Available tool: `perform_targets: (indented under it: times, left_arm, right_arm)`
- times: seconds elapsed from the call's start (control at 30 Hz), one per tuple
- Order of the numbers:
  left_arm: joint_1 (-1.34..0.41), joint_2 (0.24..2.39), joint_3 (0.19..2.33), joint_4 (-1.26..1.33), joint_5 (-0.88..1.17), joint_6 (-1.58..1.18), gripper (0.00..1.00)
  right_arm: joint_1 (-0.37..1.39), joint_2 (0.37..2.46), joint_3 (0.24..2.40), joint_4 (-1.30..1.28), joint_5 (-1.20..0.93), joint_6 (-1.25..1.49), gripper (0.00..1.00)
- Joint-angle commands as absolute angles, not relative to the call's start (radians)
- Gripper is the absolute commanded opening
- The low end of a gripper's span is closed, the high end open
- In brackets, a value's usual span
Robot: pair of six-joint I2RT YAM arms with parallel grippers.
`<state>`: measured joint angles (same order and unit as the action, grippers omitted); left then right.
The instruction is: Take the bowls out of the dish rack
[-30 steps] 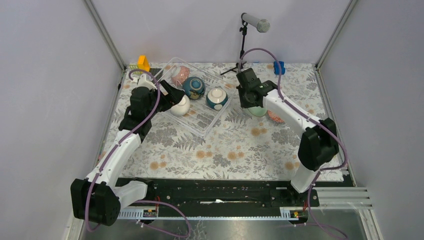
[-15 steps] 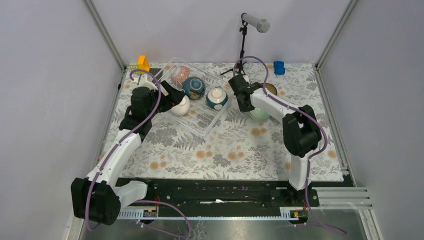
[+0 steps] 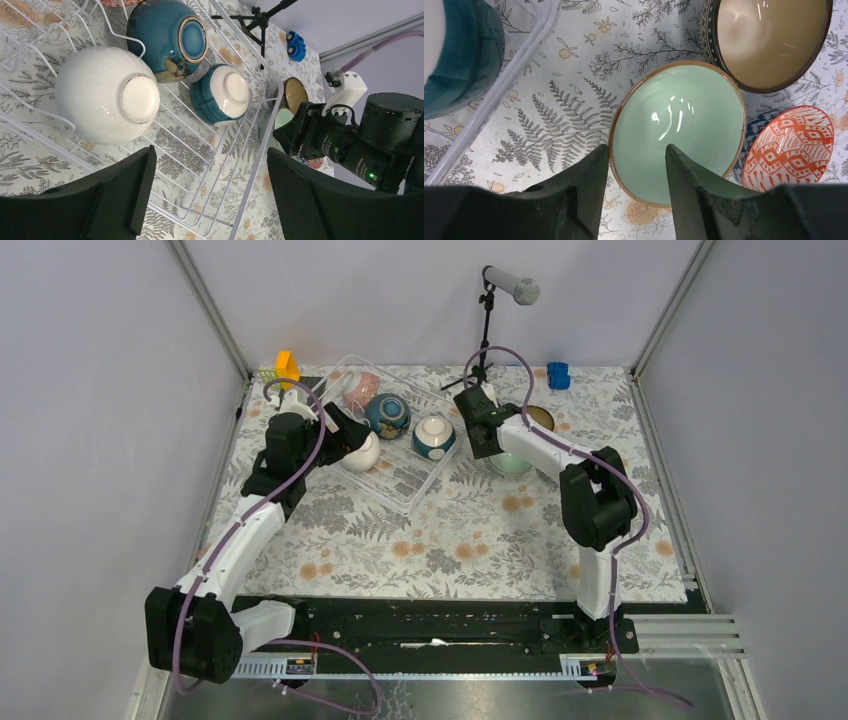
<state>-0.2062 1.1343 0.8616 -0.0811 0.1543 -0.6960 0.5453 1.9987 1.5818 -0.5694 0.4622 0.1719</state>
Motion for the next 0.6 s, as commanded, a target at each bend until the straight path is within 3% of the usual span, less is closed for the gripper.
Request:
perform_targets:
  times: [0.0, 0.37, 0.5, 0.57]
  left_arm:
    - [-0.202, 1.149, 0.859, -0.047, 0.148, -0.679, 0.86]
    - [-0.202, 1.211, 0.866, -0.038, 0.166, -0.685, 0.86]
    - [-0.204, 1.222, 0.877, -0.041, 0.137, -0.669, 0.92]
    - [-0.207, 1.231, 0.896, -0.061, 0.098, -0.656, 0.97]
  right_arm:
    - [0.552, 1.901, 1.562, -0.539, 0.480, 0.178, 0.53]
    - [0.552, 1.625, 1.395, -0.451, 0.296, 0.221, 0.57]
    - [0.552, 1.508, 1.321, -0.394, 0.178, 0.245, 0.72]
    - [0.551, 1.446, 1.284, -0.358, 0.111, 0.255, 0.85]
